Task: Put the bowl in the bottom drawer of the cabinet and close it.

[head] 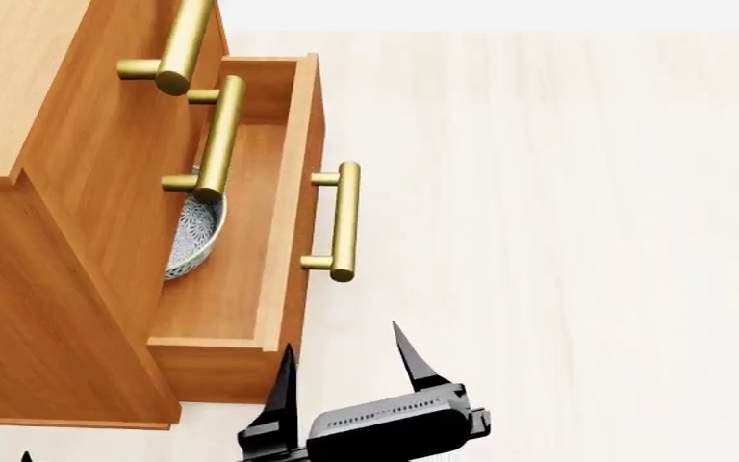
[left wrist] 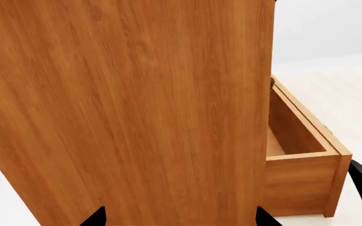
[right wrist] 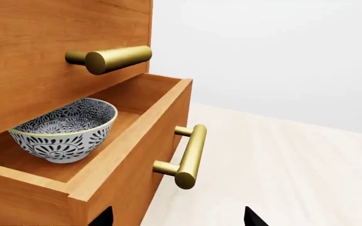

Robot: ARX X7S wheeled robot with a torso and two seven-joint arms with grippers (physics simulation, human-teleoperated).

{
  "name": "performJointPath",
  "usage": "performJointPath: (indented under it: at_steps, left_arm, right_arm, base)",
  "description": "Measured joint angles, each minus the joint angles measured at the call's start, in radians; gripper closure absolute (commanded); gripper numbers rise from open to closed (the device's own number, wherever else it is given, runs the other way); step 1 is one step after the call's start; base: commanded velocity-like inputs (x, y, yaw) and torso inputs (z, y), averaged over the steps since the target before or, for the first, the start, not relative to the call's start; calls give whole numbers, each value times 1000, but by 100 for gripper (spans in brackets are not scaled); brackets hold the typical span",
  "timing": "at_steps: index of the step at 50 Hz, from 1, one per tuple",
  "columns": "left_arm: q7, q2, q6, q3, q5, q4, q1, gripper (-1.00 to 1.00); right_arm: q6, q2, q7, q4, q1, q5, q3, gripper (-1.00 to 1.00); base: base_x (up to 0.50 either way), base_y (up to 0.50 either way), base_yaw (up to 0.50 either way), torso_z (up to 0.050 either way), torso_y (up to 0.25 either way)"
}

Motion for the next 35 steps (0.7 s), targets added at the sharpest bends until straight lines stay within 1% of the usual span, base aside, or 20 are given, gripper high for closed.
performJointPath:
  at_steps: [21, 35]
  left_arm:
    - [0, -4, 11, -1, -2, -5, 5, -100]
    - [-2, -5, 11, 1, -5, -7, 2, -100]
  right_arm:
    - [15, -49, -13, 1, 16, -19, -39, -100]
    - [0, -90, -35, 50, 37, -24, -52, -100]
  base:
    - [0, 0, 0, 0, 0]
    - [0, 0, 0, 0, 0]
